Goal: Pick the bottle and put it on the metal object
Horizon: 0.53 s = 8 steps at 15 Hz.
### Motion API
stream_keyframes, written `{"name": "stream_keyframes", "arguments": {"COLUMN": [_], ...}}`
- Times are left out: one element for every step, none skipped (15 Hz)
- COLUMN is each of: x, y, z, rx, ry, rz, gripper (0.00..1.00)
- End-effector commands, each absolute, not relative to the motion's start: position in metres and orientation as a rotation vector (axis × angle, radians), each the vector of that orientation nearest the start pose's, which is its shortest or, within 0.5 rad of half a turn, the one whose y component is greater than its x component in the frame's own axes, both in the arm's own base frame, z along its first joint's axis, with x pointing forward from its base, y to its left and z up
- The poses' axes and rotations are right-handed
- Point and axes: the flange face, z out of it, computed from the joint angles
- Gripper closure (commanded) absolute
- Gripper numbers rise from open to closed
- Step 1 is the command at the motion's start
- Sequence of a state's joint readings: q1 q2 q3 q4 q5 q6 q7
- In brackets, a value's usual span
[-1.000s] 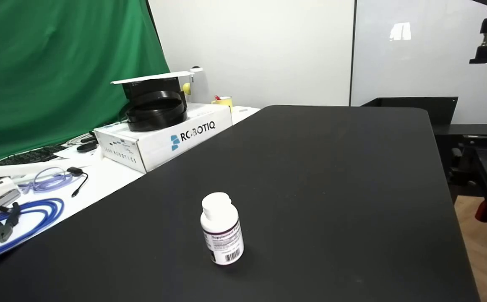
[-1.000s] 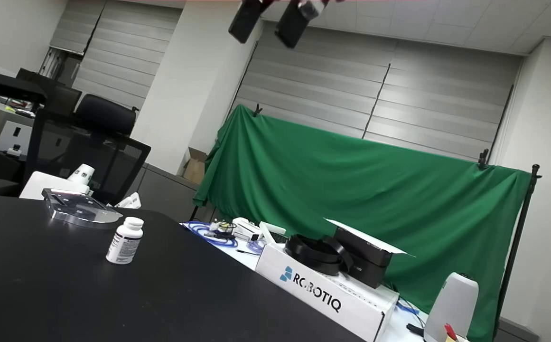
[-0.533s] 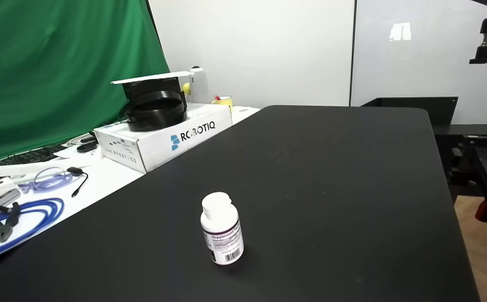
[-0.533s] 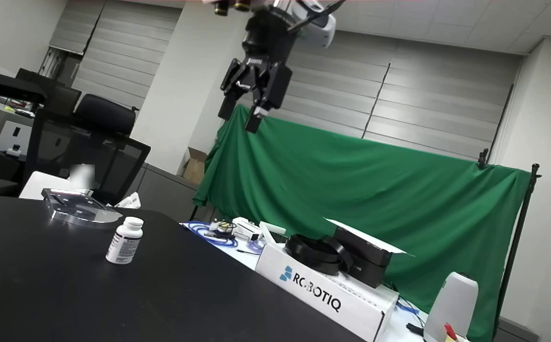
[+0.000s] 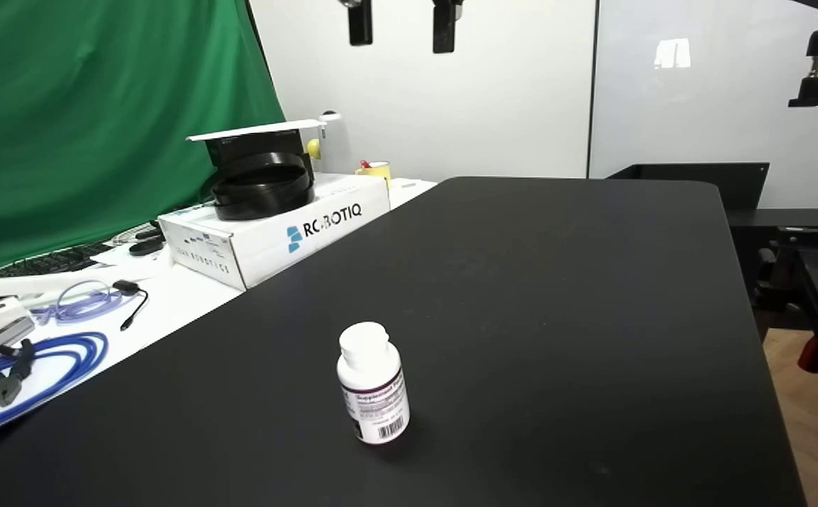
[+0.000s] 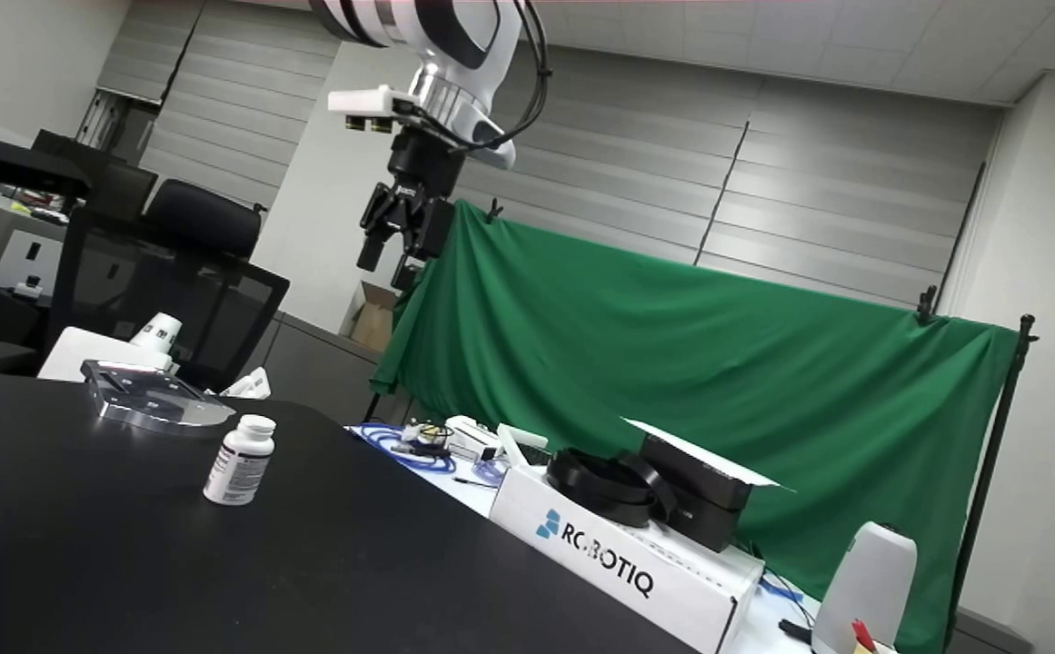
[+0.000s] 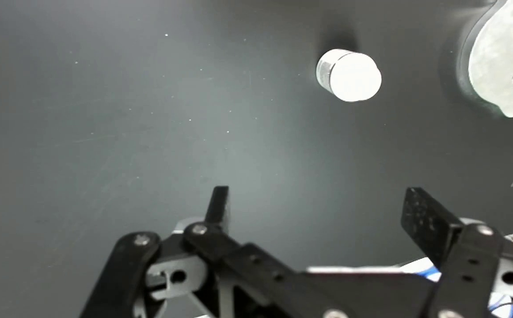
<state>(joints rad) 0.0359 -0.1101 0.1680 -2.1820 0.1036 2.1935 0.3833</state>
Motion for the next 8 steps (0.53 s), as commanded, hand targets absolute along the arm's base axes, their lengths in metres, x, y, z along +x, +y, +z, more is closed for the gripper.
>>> {"name": "stream_keyframes", "arguments": {"x": [0.516, 0.52, 0.522, 0.524, 0.525, 0.526, 0.526, 0.526], "y": [0.125, 0.135, 0.141, 0.143, 0.142, 0.141, 0.14, 0.14], "z": [0.445, 0.443, 0.44, 0.439, 0.439, 0.44, 0.44, 0.44], "rx": [-3.019, -3.02, -3.02, -3.02, -3.02, -3.019, -3.019, -3.019], "ry": [0.339, 0.325, 0.317, 0.314, 0.316, 0.319, 0.321, 0.322], "rz": [-0.128, -0.114, -0.106, -0.102, -0.101, -0.101, -0.1, -0.1], "gripper": [0.0, 0.0, 0.0, 0.0, 0.0, 0.0, 0.0, 0.0]}}
